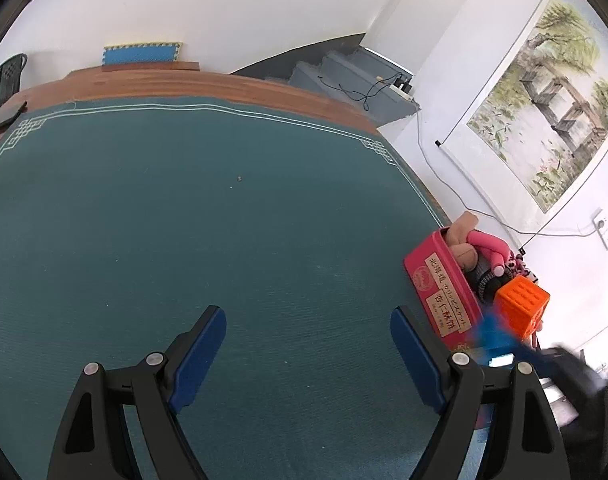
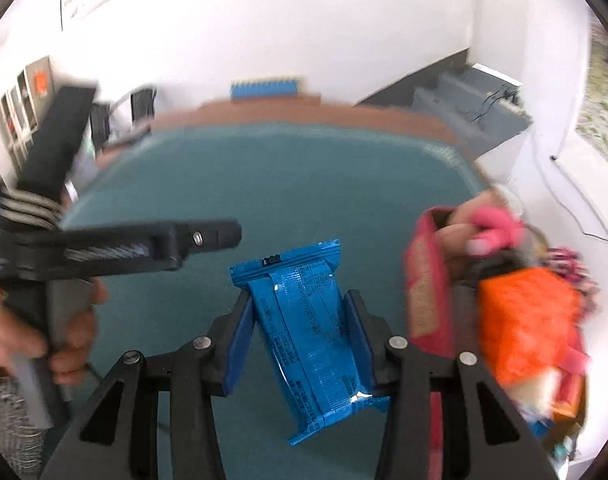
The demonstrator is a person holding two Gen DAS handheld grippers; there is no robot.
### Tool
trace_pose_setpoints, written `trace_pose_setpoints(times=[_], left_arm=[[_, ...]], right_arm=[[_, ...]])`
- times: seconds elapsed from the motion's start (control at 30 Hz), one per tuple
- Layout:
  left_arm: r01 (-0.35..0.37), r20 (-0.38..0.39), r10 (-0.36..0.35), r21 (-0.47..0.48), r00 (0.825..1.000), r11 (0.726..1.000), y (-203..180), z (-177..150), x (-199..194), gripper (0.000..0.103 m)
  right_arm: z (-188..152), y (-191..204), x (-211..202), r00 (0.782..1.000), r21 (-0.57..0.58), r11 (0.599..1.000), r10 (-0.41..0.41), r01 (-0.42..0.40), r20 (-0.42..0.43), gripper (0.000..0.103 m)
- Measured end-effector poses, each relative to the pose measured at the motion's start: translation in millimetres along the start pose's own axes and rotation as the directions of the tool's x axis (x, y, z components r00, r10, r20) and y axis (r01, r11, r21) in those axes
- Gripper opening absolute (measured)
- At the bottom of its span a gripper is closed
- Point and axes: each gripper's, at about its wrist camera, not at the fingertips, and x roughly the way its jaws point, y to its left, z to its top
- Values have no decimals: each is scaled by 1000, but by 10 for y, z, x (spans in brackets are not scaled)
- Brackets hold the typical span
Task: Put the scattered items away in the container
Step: 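Grasp the blue plastic packet with the right tool and lift it, then lower the blue packet into the red tin and open the right tool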
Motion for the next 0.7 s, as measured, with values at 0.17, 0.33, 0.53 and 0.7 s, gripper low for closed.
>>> trace_pose_setpoints(times=[0.17, 0.33, 0.53, 0.7], left_arm=[[3, -8, -3, 35, 1000, 999, -130, -51, 18, 86], [16, -14, -14, 93, 1000, 996, -363, -118, 28, 86], [69, -31, -64, 195, 997, 978, -739, -287, -2, 86], [131, -60, -119, 273, 991, 953, -1015, -413, -26, 86]], right_arm=[[-66, -331, -832, 983, 117, 990, -100, 82, 156, 49], [-18, -973, -1025, 966, 255, 952, -211, 168, 150, 49], [127, -1548, -688, 976, 384, 910, -202, 155, 84, 49], [182, -1623, -398, 982, 391, 906, -188, 164, 23, 49]])
